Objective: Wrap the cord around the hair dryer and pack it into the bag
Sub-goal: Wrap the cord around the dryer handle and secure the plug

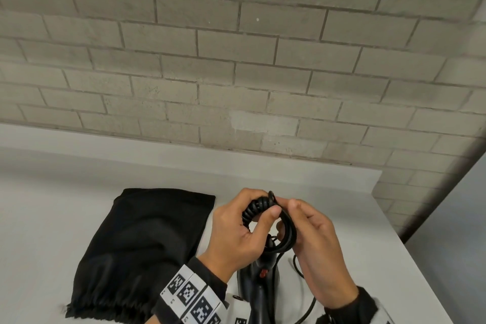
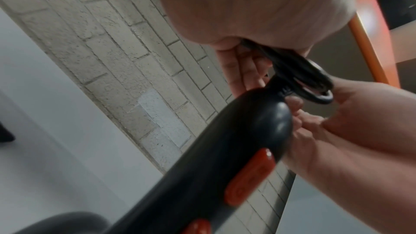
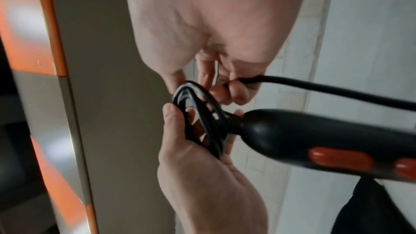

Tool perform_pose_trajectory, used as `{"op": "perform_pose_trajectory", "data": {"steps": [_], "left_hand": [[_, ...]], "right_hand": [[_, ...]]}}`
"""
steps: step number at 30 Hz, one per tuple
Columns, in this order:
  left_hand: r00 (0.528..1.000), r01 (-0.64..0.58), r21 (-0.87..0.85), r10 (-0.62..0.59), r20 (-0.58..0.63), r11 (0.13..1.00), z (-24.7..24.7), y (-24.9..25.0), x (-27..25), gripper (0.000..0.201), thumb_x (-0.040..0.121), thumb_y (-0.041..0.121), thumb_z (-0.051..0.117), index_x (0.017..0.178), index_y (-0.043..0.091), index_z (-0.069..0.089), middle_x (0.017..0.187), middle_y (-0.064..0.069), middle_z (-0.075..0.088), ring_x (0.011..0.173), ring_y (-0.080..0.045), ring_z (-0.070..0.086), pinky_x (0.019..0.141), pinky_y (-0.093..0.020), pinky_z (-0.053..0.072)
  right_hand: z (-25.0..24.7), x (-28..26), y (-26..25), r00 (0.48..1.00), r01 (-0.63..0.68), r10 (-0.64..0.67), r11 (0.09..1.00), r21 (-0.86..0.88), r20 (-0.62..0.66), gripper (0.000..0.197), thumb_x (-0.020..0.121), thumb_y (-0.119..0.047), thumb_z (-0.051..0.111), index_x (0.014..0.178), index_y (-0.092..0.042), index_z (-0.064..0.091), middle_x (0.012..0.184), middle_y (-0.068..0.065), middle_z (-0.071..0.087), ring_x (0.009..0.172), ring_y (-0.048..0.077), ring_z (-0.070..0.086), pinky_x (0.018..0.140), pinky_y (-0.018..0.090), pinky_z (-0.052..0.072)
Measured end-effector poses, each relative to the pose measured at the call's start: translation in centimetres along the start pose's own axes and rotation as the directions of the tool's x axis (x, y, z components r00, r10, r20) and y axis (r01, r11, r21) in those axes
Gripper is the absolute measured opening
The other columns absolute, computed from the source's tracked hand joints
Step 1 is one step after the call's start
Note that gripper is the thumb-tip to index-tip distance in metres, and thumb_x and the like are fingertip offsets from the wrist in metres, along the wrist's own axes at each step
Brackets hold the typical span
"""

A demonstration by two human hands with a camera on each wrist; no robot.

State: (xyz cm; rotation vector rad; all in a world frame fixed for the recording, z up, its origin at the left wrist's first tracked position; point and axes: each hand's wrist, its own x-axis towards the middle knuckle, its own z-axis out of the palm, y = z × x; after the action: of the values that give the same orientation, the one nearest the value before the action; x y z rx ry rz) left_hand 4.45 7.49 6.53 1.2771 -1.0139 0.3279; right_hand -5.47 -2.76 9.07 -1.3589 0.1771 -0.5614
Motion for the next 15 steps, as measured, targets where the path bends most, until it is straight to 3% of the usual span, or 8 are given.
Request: {"op": "perform_pose_trajectory", "data": {"steps": [4, 8, 10, 13, 15], "left_hand": [[0.998, 0.037, 0.046, -0.035, -0.052, 0.998, -0.2, -0.1, -0.1, 0.018, 0.091, 0.032, 0.065, 0.097, 0.015, 0.066, 0.080, 0.009, 0.070, 0.067, -0.007, 0.070, 0.063, -0.016, 0.053], [0.995, 0.087, 0.101, -0.082, -0.052, 0.991, -0.3, 0.2, 0.0, 0.027, 0.090, 0.035, 0.065, 0.106, 0.013, 0.068, 0.084, 0.013, 0.070, 0.077, -0.003, 0.070, 0.070, -0.010, 0.050], [0.990, 0.144, 0.080, -0.144, -0.015, 0.986, -0.5, 0.4, 0.2, 0.027, 0.089, 0.034, 0.065, 0.109, 0.016, 0.070, 0.092, 0.012, 0.072, 0.088, -0.006, 0.071, 0.077, -0.013, 0.051], [0.964, 0.266, 0.019, -0.266, 0.025, 0.964, -0.6, 0.8, 0.5, 0.025, 0.086, 0.039, 0.070, 0.107, 0.025, 0.072, 0.101, 0.007, 0.073, 0.100, -0.014, 0.069, 0.085, -0.022, 0.053], [0.942, 0.335, -0.048, -0.335, 0.003, 0.941, -0.4, 1.2, 0.7, 0.020, 0.085, 0.033, 0.076, 0.104, 0.025, 0.073, 0.097, 0.006, 0.074, 0.096, -0.014, 0.071, 0.084, -0.022, 0.054]], "right_hand": [[-0.2, -0.7, 0.9, 0.997, 0.049, -0.046, 0.997, -0.055, 0.055, 0.029, 0.082, -0.011, 0.071, 0.110, -0.007, 0.069, 0.103, 0.009, 0.074, 0.098, 0.018, 0.070, 0.083, 0.023, 0.054], [-0.5, -0.5, 0.7, 0.995, 0.043, -0.029, 0.987, -0.157, 0.091, 0.014, 0.084, -0.016, 0.070, 0.097, -0.014, 0.074, 0.092, 0.014, 0.073, 0.092, 0.034, 0.067, 0.083, 0.033, 0.057], [-0.8, -0.3, 0.5, 0.992, 0.062, -0.038, 0.976, -0.210, 0.116, 0.011, 0.086, -0.020, 0.071, 0.095, -0.016, 0.074, 0.089, 0.014, 0.072, 0.092, 0.039, 0.064, 0.084, 0.041, 0.055], [-1.2, 0.2, 0.3, 0.989, 0.109, -0.076, 0.953, -0.283, 0.124, 0.012, 0.085, -0.023, 0.072, 0.096, -0.021, 0.075, 0.088, 0.009, 0.073, 0.088, 0.037, 0.064, 0.086, 0.054, 0.051], [-1.1, 0.3, 0.3, 0.987, 0.150, -0.115, 0.920, -0.363, 0.115, 0.013, 0.086, -0.020, 0.073, 0.096, -0.028, 0.075, 0.087, 0.001, 0.075, 0.083, 0.026, 0.064, 0.083, 0.053, 0.050]]}}
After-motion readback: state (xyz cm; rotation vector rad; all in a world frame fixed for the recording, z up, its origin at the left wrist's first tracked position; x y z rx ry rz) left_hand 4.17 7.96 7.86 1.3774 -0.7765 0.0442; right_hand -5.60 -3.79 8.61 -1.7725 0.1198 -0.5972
